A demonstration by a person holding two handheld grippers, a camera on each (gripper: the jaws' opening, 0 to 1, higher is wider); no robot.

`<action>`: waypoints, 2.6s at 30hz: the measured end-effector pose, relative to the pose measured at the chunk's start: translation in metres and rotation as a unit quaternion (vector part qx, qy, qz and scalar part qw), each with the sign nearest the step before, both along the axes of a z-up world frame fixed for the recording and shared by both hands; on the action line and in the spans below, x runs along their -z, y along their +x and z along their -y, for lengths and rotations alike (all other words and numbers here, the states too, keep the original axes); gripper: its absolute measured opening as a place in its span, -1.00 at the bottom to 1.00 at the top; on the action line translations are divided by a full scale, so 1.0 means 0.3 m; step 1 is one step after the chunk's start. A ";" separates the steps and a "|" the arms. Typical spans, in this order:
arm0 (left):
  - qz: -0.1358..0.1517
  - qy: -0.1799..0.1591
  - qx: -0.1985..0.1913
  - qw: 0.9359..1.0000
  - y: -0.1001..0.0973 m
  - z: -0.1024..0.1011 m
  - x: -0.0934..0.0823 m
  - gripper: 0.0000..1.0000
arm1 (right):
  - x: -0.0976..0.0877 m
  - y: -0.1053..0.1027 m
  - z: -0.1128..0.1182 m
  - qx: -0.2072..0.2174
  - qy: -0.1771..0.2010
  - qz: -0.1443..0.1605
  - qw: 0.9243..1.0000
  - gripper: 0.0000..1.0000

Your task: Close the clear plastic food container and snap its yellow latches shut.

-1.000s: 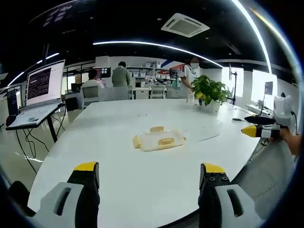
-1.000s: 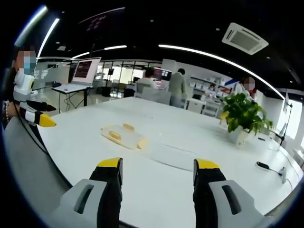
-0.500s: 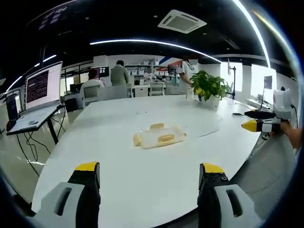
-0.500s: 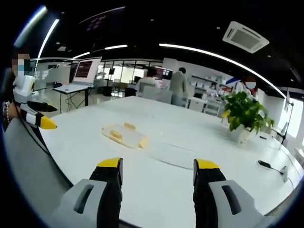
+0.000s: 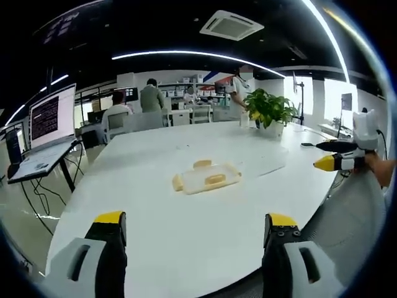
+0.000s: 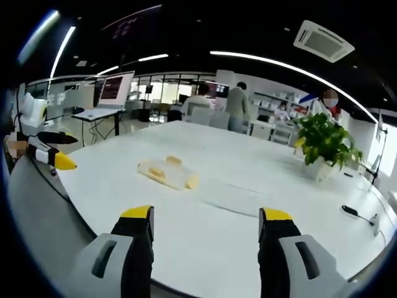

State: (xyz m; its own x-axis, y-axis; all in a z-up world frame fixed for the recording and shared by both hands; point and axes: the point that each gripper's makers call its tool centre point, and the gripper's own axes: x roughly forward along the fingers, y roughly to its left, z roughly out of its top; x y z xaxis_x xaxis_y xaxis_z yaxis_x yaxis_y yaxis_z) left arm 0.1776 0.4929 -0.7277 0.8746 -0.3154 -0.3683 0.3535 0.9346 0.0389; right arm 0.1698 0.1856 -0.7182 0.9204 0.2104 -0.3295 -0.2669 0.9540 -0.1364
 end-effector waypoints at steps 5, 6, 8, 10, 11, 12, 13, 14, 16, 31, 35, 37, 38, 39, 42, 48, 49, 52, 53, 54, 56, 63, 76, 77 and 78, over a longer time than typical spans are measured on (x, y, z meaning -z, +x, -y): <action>-0.013 -0.024 -0.006 1.000 0.011 -0.014 0.004 0.91 | 0.003 0.003 0.006 0.006 0.007 -0.005 1.000 0.35; -0.012 -0.026 -0.006 1.000 0.014 -0.016 0.004 0.91 | 0.003 0.004 0.008 0.008 0.010 -0.006 1.000 0.35; -0.014 -0.024 -0.007 1.000 0.018 -0.020 0.006 0.92 | 0.006 0.006 0.011 0.010 0.014 -0.010 1.000 0.36; -0.015 -0.021 -0.007 1.000 0.025 -0.025 0.009 0.94 | 0.011 0.006 0.013 0.011 0.015 -0.015 1.000 0.36; -0.017 -0.021 -0.007 1.000 0.030 -0.029 0.010 0.95 | 0.013 0.008 0.015 0.011 0.017 -0.019 1.000 0.37; -0.018 -0.021 -0.007 1.000 0.033 -0.033 0.010 0.96 | 0.015 0.009 0.016 0.011 0.020 -0.022 1.000 0.37; -0.019 -0.021 -0.008 1.000 0.037 -0.037 0.010 0.97 | 0.016 0.011 0.019 0.011 0.021 -0.025 0.999 0.37; -0.020 -0.021 -0.006 1.000 0.043 -0.042 0.008 0.97 | 0.021 0.014 0.028 0.014 0.023 -0.031 0.999 0.37; -0.020 -0.020 -0.006 1.000 0.056 -0.049 0.005 0.97 | 0.025 0.019 0.043 0.016 0.029 -0.037 0.999 0.41; -0.012 0.062 0.068 0.996 0.232 -0.030 -0.012 0.97 | -0.019 0.184 0.079 -0.031 -0.004 -0.039 0.999 0.48; -0.014 0.114 0.093 0.989 0.286 -0.038 0.005 0.97 | -0.035 0.246 0.031 -0.071 -0.020 -0.034 0.997 0.46; -0.003 0.135 0.103 0.985 0.319 -0.043 0.005 0.97 | -0.042 0.276 -0.003 -0.098 -0.036 -0.028 0.994 0.43; -0.006 0.135 0.108 0.985 0.336 -0.043 0.013 0.97 | -0.036 0.289 -0.023 -0.111 -0.044 -0.032 0.992 0.42; -0.011 0.136 0.114 0.984 0.346 -0.043 0.020 0.97 | -0.028 0.296 -0.040 -0.121 -0.049 -0.038 0.991 0.41; -0.016 0.148 0.130 0.980 0.385 -0.047 0.028 0.97 | -0.007 0.325 -0.094 -0.161 -0.075 -0.045 0.983 0.38; -0.022 0.209 0.175 0.962 0.476 -0.054 0.037 0.97 | 0.038 0.410 -0.152 -0.223 -0.199 -0.043 0.953 0.36; -0.019 0.227 0.182 0.957 0.496 -0.055 0.037 0.97 | 0.040 0.426 -0.168 -0.232 -0.205 -0.041 0.950 0.36; -0.005 0.273 0.195 0.942 0.548 -0.052 0.040 0.96 | 0.037 0.470 -0.190 -0.247 -0.225 -0.037 0.942 0.32; -0.003 0.292 0.201 0.935 0.564 -0.050 0.046 0.96 | 0.042 0.489 -0.192 -0.256 -0.245 -0.037 0.934 0.32; 0.000 0.296 0.204 0.933 0.570 -0.045 0.047 0.96 | 0.043 0.494 -0.194 -0.259 -0.251 -0.037 0.932 0.31; 0.007 0.318 0.223 0.922 0.598 -0.023 0.058 0.93 | 0.045 0.526 -0.206 -0.276 -0.278 -0.030 0.920 0.31; -0.003 0.368 0.280 0.887 0.656 0.027 0.113 0.92 | 0.108 0.588 -0.227 -0.319 -0.326 -0.053 0.888 0.30; 0.019 0.413 0.316 0.854 0.790 0.086 0.156 0.84 | 0.211 0.682 -0.279 -0.368 -0.396 -0.061 0.839 0.27; 0.016 0.413 0.318 0.853 0.796 0.090 0.166 0.85 | 0.222 0.686 -0.284 -0.372 -0.398 -0.063 0.836 0.26; 0.014 0.413 0.321 0.852 0.800 0.093 0.174 0.84 | 0.230 0.689 -0.286 -0.374 -0.400 -0.066 0.834 0.26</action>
